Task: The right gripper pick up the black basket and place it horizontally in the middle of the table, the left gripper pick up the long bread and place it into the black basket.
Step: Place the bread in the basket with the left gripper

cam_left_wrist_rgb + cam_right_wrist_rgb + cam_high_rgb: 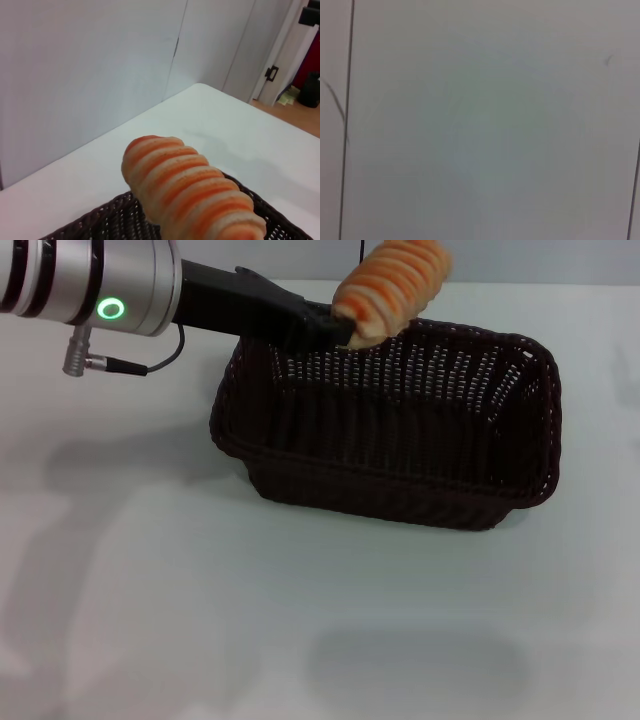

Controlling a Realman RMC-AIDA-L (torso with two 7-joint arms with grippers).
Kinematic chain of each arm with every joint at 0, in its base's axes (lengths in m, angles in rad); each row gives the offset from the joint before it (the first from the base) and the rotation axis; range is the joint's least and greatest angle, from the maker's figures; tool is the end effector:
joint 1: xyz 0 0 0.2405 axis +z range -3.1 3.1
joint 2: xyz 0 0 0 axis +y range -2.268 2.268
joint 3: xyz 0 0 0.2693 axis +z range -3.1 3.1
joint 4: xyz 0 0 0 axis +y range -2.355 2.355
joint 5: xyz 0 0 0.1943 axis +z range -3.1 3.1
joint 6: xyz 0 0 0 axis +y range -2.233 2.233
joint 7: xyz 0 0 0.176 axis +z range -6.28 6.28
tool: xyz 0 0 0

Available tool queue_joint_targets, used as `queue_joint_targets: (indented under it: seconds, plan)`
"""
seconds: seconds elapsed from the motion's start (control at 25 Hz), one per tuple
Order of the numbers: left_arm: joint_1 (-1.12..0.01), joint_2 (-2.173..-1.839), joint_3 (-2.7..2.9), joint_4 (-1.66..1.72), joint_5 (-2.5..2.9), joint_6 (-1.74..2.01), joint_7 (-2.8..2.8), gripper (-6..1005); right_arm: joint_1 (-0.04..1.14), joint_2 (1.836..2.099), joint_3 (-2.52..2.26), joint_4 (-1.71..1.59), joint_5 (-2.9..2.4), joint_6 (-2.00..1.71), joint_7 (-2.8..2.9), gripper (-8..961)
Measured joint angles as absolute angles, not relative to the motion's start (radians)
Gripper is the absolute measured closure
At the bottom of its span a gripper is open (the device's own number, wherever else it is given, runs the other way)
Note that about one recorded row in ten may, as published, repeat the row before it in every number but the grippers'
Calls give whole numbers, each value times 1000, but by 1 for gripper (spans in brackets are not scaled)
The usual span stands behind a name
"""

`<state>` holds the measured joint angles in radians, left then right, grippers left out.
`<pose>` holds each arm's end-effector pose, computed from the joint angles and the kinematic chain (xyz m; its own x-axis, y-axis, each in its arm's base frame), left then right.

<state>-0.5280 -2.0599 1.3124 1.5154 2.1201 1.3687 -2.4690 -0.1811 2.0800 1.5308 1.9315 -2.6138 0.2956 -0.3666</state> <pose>-0.1210 0.3651 -0.0091 0.8407 0.4606 0.2847 0.5315 -0.8024 -0.2713 0.2015 0.3226 0.1165 0.7925 -0.0680 -0.6061 -0.6099 -0.0897 -0.7874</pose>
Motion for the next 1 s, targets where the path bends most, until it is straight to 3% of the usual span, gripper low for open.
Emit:
queue_joint_targets:
  seconds: [0.52,0.72,1.0]
  plan:
    - [-555,-2060,1300,1477,2113,1400,-2464,822,-163,2080,1531,1930,-2629,296,-367,461]
    - [-555,-2062,1292,1484,2112,1387,-2453,569,-164,2080,1531,1929,-2629,294,-367,461]
    - [-413,-2062,1181,1656,2108,1336,-2444,369,-188,2080,1528,1952,-2638,289,-367,461]
